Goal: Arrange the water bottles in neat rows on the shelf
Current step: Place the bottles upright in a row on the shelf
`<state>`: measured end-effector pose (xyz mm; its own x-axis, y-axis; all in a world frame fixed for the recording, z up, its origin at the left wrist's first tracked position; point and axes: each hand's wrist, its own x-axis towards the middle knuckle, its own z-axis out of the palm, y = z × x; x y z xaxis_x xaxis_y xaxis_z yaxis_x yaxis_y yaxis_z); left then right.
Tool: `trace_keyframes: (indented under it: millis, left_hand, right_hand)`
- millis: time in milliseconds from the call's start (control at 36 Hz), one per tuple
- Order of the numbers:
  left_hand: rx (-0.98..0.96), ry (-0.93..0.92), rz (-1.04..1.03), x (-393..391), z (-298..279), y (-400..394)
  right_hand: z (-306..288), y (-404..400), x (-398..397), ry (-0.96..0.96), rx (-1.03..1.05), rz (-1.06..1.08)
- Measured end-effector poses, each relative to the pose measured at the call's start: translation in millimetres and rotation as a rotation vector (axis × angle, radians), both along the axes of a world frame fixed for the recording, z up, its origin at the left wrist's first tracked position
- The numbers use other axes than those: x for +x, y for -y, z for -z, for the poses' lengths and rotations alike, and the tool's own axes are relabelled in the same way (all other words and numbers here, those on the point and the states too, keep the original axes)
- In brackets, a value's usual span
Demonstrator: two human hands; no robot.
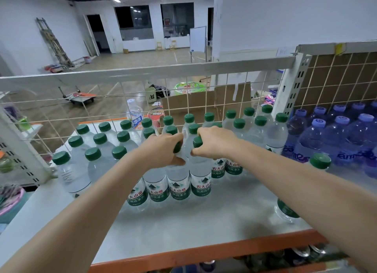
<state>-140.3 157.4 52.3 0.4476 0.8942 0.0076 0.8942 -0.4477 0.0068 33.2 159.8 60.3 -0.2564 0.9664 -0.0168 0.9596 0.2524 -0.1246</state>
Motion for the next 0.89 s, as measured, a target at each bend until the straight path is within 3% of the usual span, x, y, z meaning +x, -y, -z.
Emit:
trace_keyframes:
  millis: [472,750,889]
  left_hand:
    - [0.142,-0.151,-0.036,16,-8,11]
    - [0.368,0.073,-0.072,76,-20,22]
    - [0.362,0.128,0.009,114,-24,29]
  right_hand:
    - [-21,16,35,0.012,0.004,-0.037]
    - [-31,37,90,-0.06,0.073,0.042]
    - [-42,51,126,0.111,0.101,0.121]
